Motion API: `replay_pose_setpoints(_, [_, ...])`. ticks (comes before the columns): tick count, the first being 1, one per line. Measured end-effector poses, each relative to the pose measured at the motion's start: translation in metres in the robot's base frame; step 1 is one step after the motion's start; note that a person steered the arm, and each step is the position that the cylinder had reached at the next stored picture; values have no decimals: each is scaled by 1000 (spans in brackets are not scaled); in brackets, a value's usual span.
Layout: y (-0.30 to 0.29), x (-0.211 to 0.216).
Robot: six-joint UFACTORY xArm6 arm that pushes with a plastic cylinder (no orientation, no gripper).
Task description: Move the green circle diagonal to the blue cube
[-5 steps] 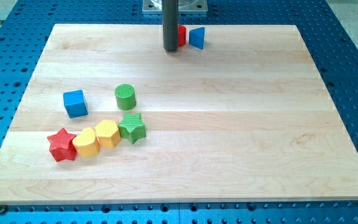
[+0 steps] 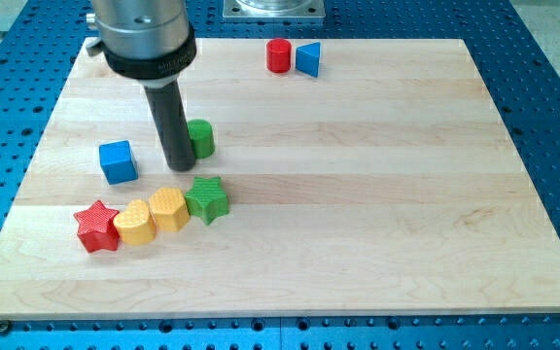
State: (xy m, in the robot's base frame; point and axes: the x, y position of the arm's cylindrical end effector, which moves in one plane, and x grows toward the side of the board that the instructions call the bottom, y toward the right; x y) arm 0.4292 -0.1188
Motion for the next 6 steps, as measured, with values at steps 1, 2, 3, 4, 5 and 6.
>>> replay_pose_setpoints(1, [-11,-17])
replay_pose_setpoints(2, [-37,-14])
replay_pose_setpoints(3, [-49,8])
replay_pose_setpoints(4, [-47,25])
replay_pose_setpoints(5, [-21,19])
replay_pose_setpoints(6, [31,-4])
